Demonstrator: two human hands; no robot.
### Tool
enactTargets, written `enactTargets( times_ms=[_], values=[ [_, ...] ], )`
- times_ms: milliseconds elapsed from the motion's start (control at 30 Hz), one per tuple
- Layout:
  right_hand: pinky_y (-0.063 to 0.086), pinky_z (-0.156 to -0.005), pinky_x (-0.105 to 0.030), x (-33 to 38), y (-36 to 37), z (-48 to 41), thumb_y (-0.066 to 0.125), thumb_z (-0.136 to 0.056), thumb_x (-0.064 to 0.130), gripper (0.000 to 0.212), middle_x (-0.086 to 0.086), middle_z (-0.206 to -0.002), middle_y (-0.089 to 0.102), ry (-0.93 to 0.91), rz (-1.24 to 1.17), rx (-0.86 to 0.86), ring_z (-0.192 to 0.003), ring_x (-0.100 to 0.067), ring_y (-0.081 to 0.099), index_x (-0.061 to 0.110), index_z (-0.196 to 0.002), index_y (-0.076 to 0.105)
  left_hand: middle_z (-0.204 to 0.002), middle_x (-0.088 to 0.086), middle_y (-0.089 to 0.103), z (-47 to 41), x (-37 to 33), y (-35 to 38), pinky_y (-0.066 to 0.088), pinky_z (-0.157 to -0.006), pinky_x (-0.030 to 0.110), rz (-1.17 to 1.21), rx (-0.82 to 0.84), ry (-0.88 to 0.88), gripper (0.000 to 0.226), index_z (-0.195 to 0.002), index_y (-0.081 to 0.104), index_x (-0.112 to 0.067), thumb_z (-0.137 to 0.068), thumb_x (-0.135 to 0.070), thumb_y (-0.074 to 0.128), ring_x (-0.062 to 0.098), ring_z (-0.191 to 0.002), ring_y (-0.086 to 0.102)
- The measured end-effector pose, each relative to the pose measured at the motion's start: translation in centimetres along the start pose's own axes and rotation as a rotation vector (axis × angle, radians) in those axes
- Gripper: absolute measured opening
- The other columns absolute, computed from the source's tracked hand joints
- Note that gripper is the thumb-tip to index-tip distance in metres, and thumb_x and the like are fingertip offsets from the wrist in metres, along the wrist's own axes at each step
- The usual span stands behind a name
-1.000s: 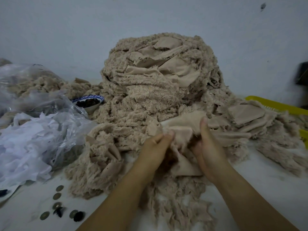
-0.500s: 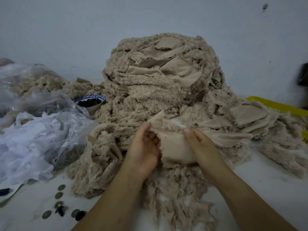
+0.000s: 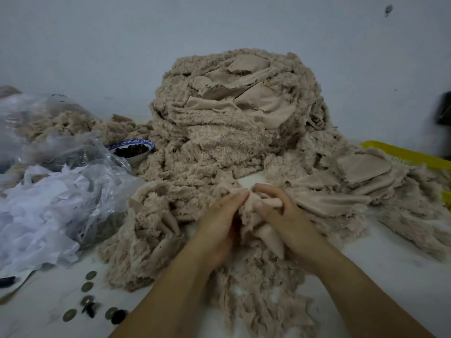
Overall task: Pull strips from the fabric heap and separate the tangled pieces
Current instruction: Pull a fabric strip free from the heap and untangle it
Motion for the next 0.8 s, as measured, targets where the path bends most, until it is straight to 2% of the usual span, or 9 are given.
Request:
enactTargets(
  times_ms=[133, 267, 333, 400, 467, 567, 667, 733, 800],
  values=[
    [0.043, -0.067, -0.003, -0.8, -0.2, -0.3, 0.063, -0.096, 0.038, 0.012, 0.027, -0.096, 0.070, -0.026, 0.359, 0.003, -0.087, 0.012, 0.063, 0.044, -0.106, 0.061, -0.087, 0.000, 0.078, 0.3, -0.6, -1.1, 0.057, -0.074, 0.032, -0.385, -0.218, 0.050, 0.046, -0.082, 0.080, -0.031, -0.083, -0.071, 0.058, 0.012, -0.083, 0.075],
    [0.045, -0.062, -0.007, -1.9, -1.3, -0.7, 0.058, -0.098, 0.038, 0.016, 0.018, -0.092, 0.071, 0.075, 0.414, -0.032, -0.082, 0.009, 0.064, 0.039, -0.113, 0.063, -0.070, 0.001, 0.075, 0.0, -2.0, -3.2, 0.051, -0.050, 0.022, -0.334, -0.467, 0.219, 0.057, -0.063, 0.075, -0.020, -0.102, -0.047, 0.044, 0.009, -0.057, 0.065],
    [0.055, -0.072, -0.023, -1.1, -2.8, -1.2, 0.061, -0.095, 0.034, 0.022, 0.006, -0.097, 0.076, 0.077, -0.090, -0.176, -0.094, -0.010, 0.072, 0.025, -0.113, 0.071, -0.066, 0.001, 0.073, -0.2, -2.1, -3.8, 0.049, -0.043, 0.021, -0.223, -0.511, 0.258, 0.053, -0.068, 0.073, -0.014, -0.105, -0.039, 0.045, 0.005, -0.050, 0.060],
    [0.058, -0.085, -0.037, -0.1, -4.4, -1.5, 0.059, -0.091, 0.051, 0.044, -0.005, -0.110, 0.074, 0.006, -0.714, -0.286, -0.106, -0.021, 0.070, 0.017, -0.118, 0.068, -0.065, -0.002, 0.073, -0.3, -1.8, -4.3, 0.048, -0.044, 0.019, -0.182, -0.544, 0.244, 0.049, -0.076, 0.073, -0.010, -0.106, -0.036, 0.044, 0.002, -0.049, 0.059],
    [0.056, -0.092, -0.041, 0.0, -4.7, -1.5, 0.053, -0.086, 0.065, 0.064, -0.007, -0.118, 0.068, -0.001, -0.932, -0.330, -0.113, -0.022, 0.066, 0.014, -0.125, 0.057, -0.067, -0.004, 0.074, -0.6, -1.5, -4.5, 0.047, -0.045, 0.017, -0.188, -0.547, 0.222, 0.046, -0.080, 0.073, -0.010, -0.106, -0.034, 0.044, 0.001, -0.049, 0.060],
    [0.058, -0.080, -0.029, -1.0, -2.7, -1.1, 0.052, -0.086, 0.060, 0.060, -0.003, -0.119, 0.069, 0.041, -0.425, -0.266, -0.103, -0.016, 0.072, 0.018, -0.129, 0.055, -0.068, -0.007, 0.074, -1.0, -0.9, -4.8, 0.049, -0.045, 0.021, -0.205, -0.561, 0.185, 0.038, -0.083, 0.073, -0.013, -0.105, -0.031, 0.047, 0.002, -0.048, 0.058],
    [0.051, -0.069, -0.010, -1.4, -0.5, -0.6, 0.048, -0.084, 0.066, 0.041, 0.018, -0.095, 0.074, -0.040, 0.219, -0.111, -0.086, 0.002, 0.070, 0.042, -0.112, 0.066, -0.071, -0.009, 0.073, -1.2, -0.7, -5.2, 0.052, -0.052, 0.027, -0.314, -0.560, 0.210, 0.030, -0.082, 0.072, -0.019, -0.102, -0.026, 0.051, 0.001, -0.048, 0.055],
    [0.051, -0.070, -0.011, -1.5, 0.1, -0.6, 0.050, -0.089, 0.062, 0.017, 0.024, -0.090, 0.071, -0.034, 0.335, -0.052, -0.084, 0.005, 0.068, 0.058, -0.099, 0.063, -0.074, -0.008, 0.071, -1.4, -0.6, -5.2, 0.049, -0.051, 0.023, -0.470, -0.530, 0.235, 0.025, -0.083, 0.071, -0.024, -0.101, -0.026, 0.053, 0.001, -0.048, 0.055],
    [0.052, -0.075, -0.016, -2.0, 0.4, -0.5, 0.052, -0.096, 0.054, 0.012, 0.026, -0.090, 0.069, -0.015, 0.380, -0.022, -0.085, 0.006, 0.066, 0.058, -0.095, 0.063, -0.085, -0.011, 0.070, -1.6, -0.2, -4.9, 0.047, -0.056, 0.019, -0.639, -0.452, 0.249, 0.018, -0.089, 0.069, -0.028, -0.100, -0.028, 0.054, -0.002, -0.058, 0.058]
  ],
)
Point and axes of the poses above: each hand's wrist, its own z-axis away from the middle knuckle, its own y-axis out of the palm, x = y × z, the point moved 4 cm from there along -z, towards the middle knuckle
